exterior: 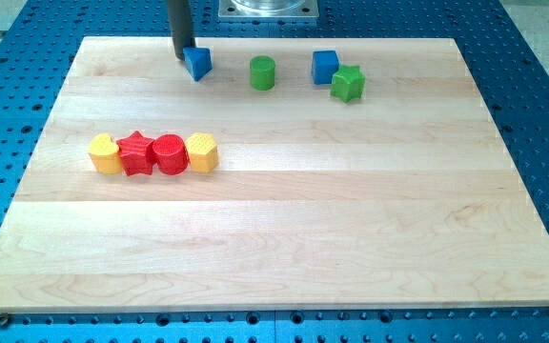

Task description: Slide the blue triangle to the top left side of the board

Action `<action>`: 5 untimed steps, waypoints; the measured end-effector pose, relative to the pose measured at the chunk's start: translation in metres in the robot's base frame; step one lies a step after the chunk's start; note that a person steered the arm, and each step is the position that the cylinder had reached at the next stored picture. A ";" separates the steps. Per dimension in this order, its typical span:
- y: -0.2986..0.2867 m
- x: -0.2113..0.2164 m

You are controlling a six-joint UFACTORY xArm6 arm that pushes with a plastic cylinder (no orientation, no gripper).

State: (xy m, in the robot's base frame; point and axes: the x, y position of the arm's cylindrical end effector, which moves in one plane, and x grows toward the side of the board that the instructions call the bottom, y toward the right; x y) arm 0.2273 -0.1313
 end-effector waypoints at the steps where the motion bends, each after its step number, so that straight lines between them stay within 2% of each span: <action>1: 0.057 0.000; 2: 0.086 0.000; 3: 0.080 0.005; 4: 0.033 0.026; 5: 0.003 0.026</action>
State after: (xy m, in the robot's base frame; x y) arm 0.2529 -0.1284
